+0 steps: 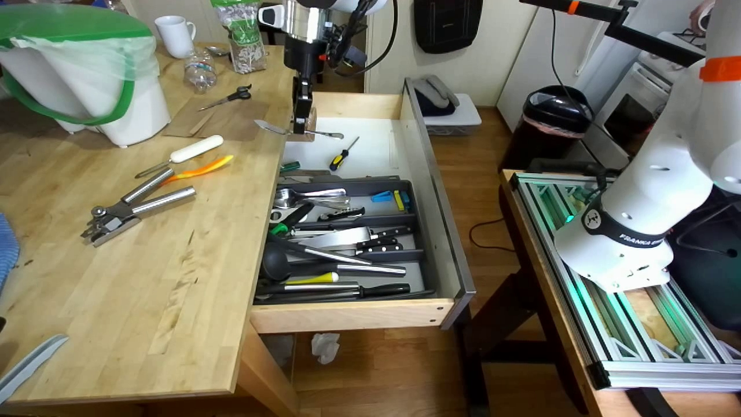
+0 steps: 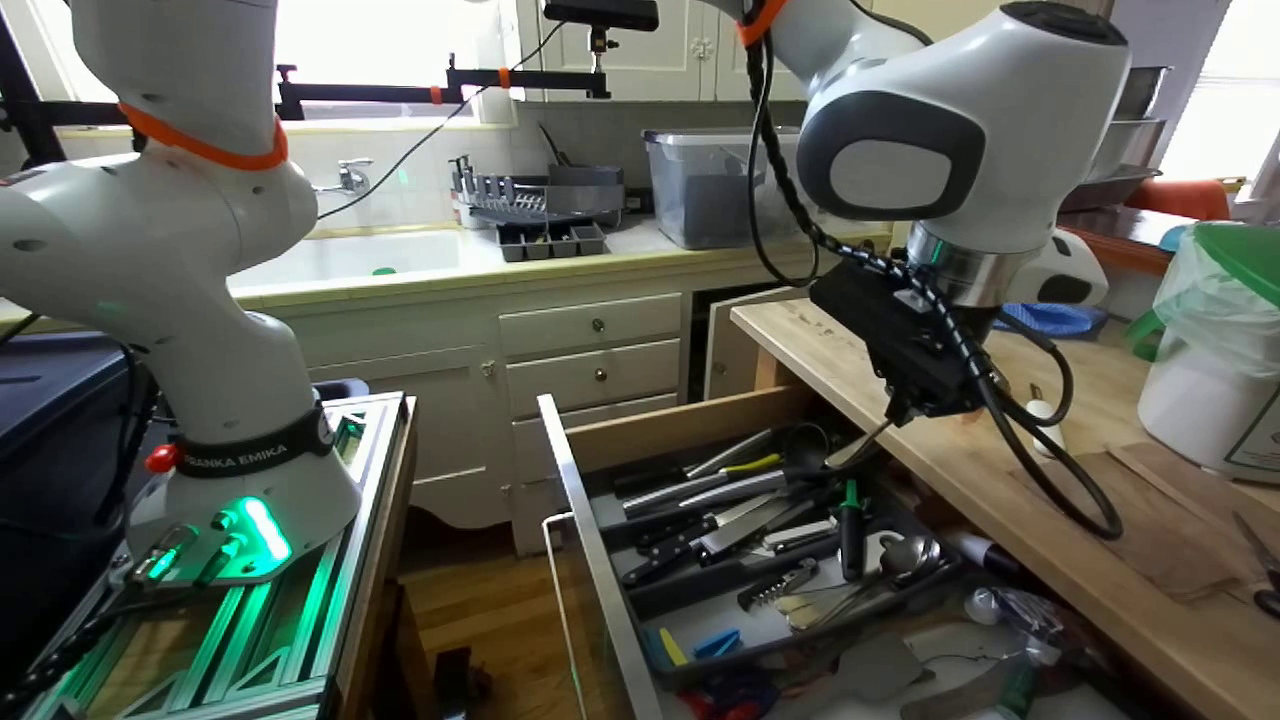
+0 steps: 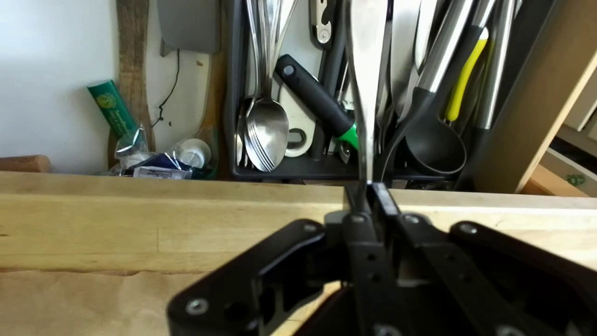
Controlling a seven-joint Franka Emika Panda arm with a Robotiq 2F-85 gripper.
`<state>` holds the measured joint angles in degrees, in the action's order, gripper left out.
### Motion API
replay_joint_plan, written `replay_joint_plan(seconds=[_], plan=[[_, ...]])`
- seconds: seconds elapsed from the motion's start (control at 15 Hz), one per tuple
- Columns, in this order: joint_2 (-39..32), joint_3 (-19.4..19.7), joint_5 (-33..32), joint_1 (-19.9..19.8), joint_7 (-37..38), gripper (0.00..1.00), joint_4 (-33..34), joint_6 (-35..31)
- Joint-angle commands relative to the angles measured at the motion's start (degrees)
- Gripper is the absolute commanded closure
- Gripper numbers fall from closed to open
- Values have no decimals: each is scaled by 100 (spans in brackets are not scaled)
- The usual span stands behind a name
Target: Remove the silver spoon from the drawer and put it on the counter
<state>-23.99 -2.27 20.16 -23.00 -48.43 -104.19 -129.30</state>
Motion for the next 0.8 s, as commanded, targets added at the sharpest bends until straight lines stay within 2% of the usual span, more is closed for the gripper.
replay_joint_plan(seconds=[0.0,0.27,0.73], plan=[[-101,238,-9,125,63,98,32,10],[-615,402,-485,174,58,98,911,325],[-1500,383,-919,112,46,98,2551,774]])
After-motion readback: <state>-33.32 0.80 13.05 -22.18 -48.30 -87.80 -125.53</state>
